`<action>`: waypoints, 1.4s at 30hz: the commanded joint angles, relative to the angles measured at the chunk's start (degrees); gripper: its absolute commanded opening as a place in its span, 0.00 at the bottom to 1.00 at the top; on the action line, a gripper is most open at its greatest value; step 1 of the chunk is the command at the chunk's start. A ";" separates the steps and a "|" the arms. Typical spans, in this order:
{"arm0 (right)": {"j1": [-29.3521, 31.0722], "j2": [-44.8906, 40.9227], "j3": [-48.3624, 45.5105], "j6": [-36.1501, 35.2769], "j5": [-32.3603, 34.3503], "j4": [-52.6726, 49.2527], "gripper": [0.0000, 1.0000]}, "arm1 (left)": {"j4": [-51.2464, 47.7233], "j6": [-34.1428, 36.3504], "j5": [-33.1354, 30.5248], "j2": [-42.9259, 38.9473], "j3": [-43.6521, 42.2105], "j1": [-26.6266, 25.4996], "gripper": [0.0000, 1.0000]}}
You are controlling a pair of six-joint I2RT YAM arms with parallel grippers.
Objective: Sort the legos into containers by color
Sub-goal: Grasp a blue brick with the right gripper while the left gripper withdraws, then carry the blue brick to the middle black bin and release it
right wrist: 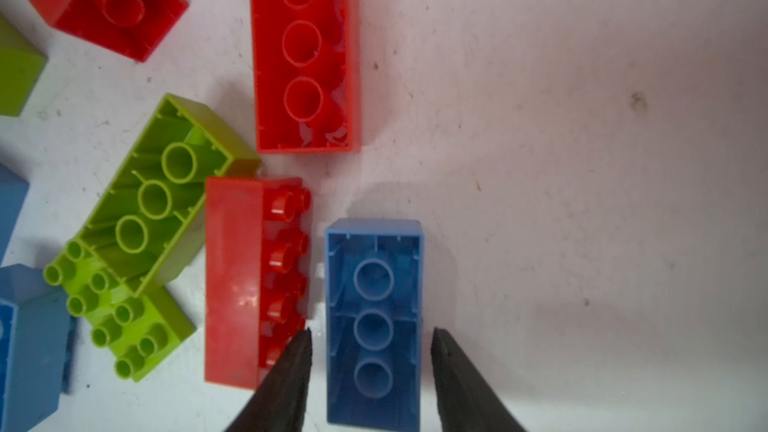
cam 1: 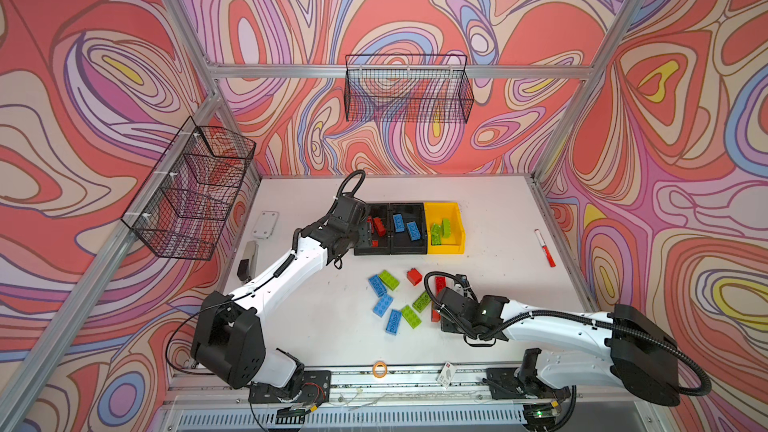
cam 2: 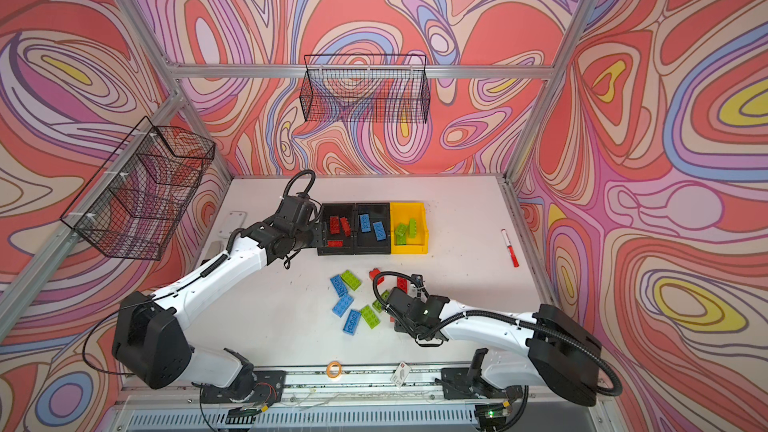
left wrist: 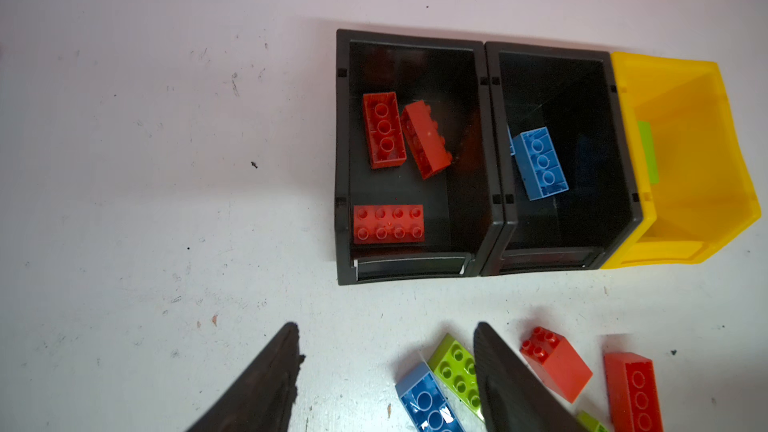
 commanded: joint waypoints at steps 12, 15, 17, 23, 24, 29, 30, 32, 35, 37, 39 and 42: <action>0.21 -4.61 8.10 -1.41 8.11 -10.42 0.26 | -1.85 0.33 -2.20 -3.75 -2.31 0.78 0.69; -1.00 -5.35 14.08 -4.43 10.74 -13.55 0.27 | -1.57 0.59 -2.10 -4.68 -3.38 0.70 0.69; -3.48 -5.12 17.96 -8.05 10.64 -12.73 0.28 | -0.48 0.50 -2.36 -6.68 -4.83 0.75 0.69; -13.73 2.99 31.17 -22.96 4.89 -6.21 0.29 | -0.95 0.20 -2.22 -12.01 -7.95 0.70 0.69; -14.76 5.08 33.30 -24.98 4.00 -5.47 0.29 | -1.54 -0.21 -1.97 -12.69 -8.47 0.70 0.69; -19.15 17.84 43.74 -33.33 -1.82 -2.27 0.30 | -5.16 -4.00 -4.68 -18.32 -13.54 -0.49 0.69; -19.74 20.15 45.39 -34.63 -2.61 -2.12 0.31 | -5.57 -4.67 -5.05 -19.49 -14.50 -0.88 0.69; -20.99 24.97 48.96 -36.68 -4.62 -1.75 0.31 | -6.55 -6.38 -5.86 -22.53 -16.88 -1.73 0.69; -22.15 31.53 53.64 -38.62 -6.24 -1.25 0.32 | -7.89 -8.39 -6.23 -25.61 -19.63 -2.59 0.69; -22.95 34.67 56.23 -39.31 -7.17 -1.17 0.33 | -8.44 -9.10 -5.94 -26.72 -20.91 -3.04 0.70; -23.67 36.91 57.78 -39.56 -7.98 -0.89 0.38 | -8.86 -9.16 -5.70 -27.24 -21.68 -3.49 0.70; -23.98 39.06 59.92 -40.02 -8.74 -0.89 0.50 | -9.28 -8.60 -5.70 -27.08 -21.98 -4.26 0.70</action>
